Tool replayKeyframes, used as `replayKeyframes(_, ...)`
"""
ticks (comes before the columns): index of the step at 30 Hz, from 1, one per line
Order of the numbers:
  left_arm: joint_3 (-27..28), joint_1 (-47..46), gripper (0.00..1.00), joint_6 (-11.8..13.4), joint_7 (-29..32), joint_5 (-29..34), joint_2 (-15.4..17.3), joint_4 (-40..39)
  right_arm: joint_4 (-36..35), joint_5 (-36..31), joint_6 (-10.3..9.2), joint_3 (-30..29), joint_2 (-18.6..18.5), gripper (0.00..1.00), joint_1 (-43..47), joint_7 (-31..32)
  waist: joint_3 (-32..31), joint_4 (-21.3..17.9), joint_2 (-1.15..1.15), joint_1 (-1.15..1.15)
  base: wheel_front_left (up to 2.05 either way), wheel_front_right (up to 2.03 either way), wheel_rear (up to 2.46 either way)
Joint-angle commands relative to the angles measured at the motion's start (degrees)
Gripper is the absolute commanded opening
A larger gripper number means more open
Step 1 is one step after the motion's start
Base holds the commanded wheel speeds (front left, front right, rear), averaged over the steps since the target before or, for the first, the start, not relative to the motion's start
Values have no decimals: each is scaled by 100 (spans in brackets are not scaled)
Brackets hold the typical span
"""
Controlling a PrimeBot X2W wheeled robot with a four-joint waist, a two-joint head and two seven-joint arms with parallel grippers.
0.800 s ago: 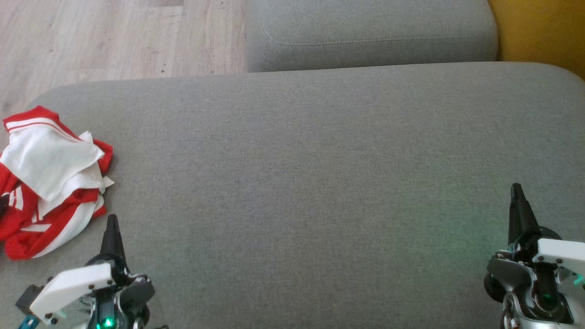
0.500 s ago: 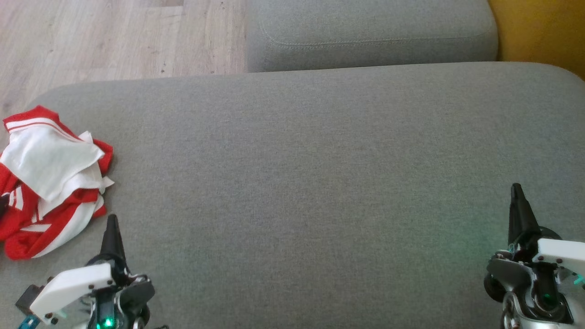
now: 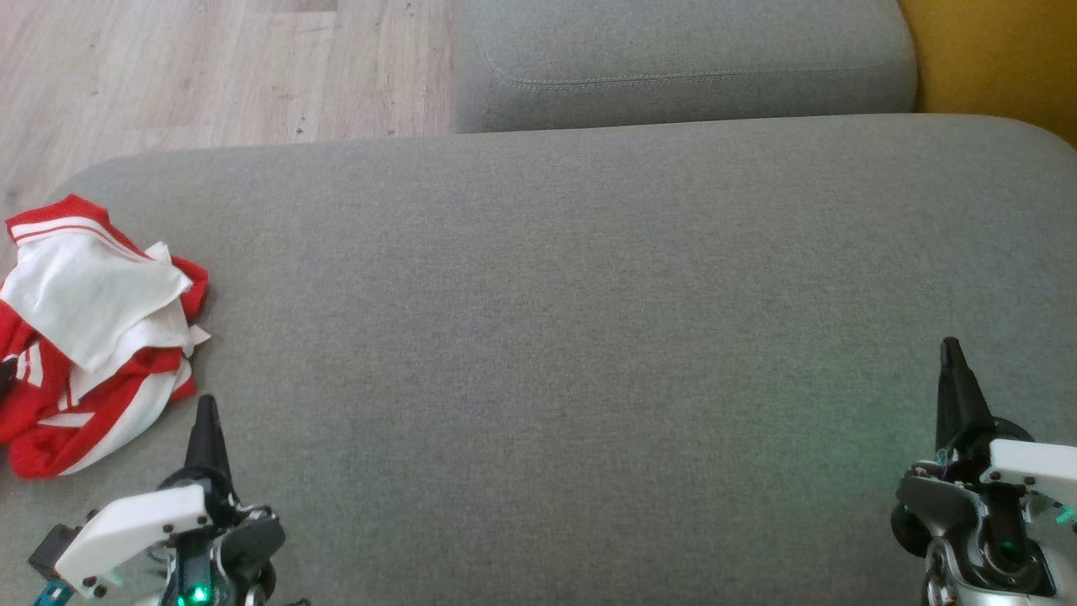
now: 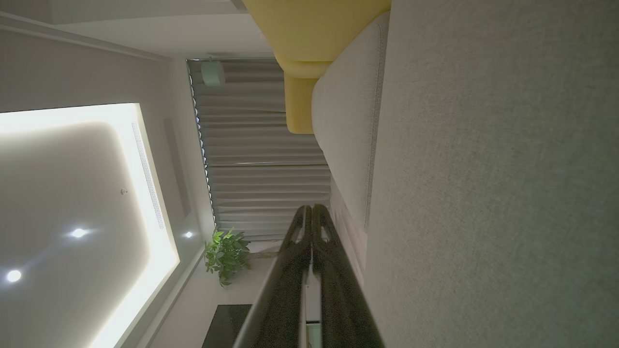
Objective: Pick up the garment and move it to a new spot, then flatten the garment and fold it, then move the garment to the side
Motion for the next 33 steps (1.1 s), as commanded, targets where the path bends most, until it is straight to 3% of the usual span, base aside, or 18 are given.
replayKeyframes(1,225,-98,0,-37,19,-31,34,-216,-223,40,-3,117,-30,0,-119,35,0,0,0,0,0,0,0)
replayKeyframes(33,224,-98,0,-37,19,-31,34,-217,-223,40,-3,117,-30,0,-119,35,0,0,0,0,0,0,0)
